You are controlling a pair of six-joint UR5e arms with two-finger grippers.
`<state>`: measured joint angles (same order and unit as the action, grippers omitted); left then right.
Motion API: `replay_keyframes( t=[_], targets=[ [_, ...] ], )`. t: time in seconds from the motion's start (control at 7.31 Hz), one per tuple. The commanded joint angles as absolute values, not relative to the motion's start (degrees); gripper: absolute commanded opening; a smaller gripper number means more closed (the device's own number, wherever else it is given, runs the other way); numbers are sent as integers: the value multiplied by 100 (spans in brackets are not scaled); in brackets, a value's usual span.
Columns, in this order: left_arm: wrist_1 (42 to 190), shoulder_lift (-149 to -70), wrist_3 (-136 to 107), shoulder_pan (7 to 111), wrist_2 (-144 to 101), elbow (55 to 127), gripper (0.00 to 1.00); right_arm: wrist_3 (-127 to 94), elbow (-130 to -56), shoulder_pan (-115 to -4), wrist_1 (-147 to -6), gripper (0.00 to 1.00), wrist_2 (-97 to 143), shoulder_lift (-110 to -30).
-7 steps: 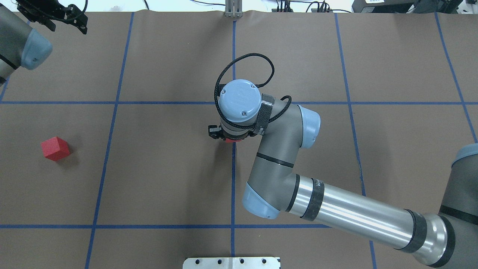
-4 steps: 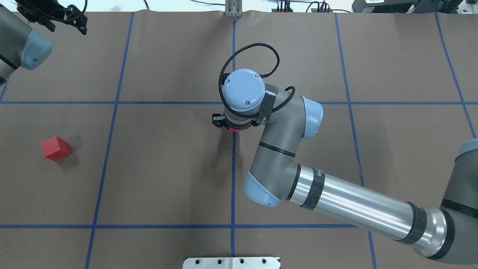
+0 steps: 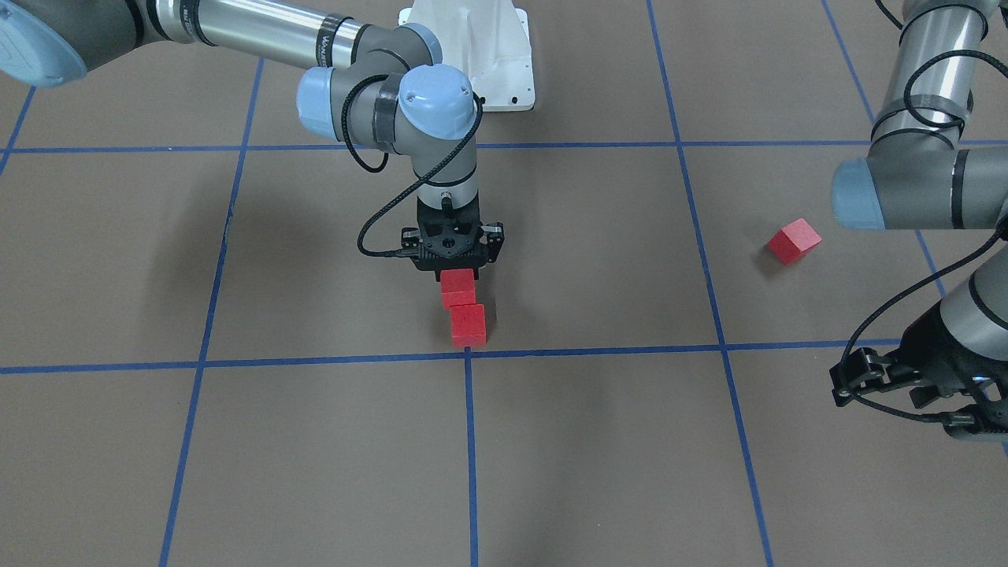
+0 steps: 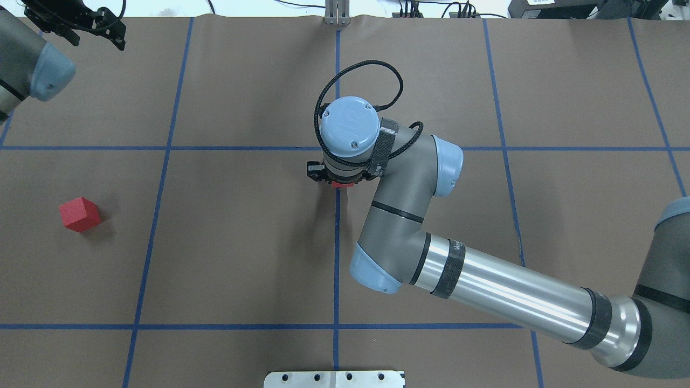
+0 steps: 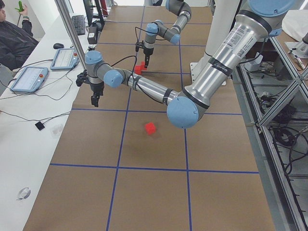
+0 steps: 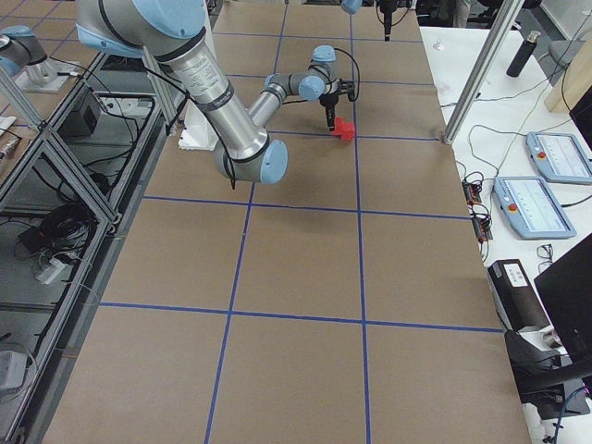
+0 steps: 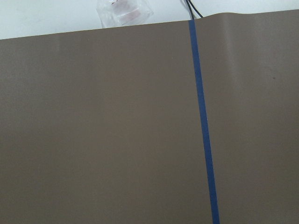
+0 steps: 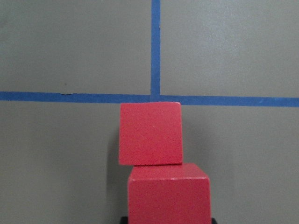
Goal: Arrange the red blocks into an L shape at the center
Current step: 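Lower the red cube with the right gripper against the center cube, nearer the robot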
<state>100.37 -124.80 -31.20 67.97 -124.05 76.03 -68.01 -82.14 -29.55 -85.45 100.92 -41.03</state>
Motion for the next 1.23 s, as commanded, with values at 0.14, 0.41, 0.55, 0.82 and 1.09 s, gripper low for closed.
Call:
replay_keyframes(
  t=[0.14, 0.41, 0.55, 0.82, 1.09],
  targets=[
    [10028, -12480, -3120, 6803, -12401, 7594, 100, -6322, -8113, -2953, -8578, 30, 10151, -4000],
    [10028, -12480, -3120, 6820, -12401, 7541, 100, -6258, -7823, -2953, -8726, 34, 10536, -3815],
    [10028, -12480, -3120, 6820, -12401, 7532, 100, -6197, -7814, -2962, -8936, 34, 10573, -3719],
    [10028, -12480, -3120, 6820, -12410, 7532, 100, -6127, -7787, -3145, -8938, 33, 10905, -3718],
    [10037, -12480, -3129, 6820, -12410, 7532, 100, -6056, -7647, -3225, -8938, 34, 11021, -3657]
  ],
)
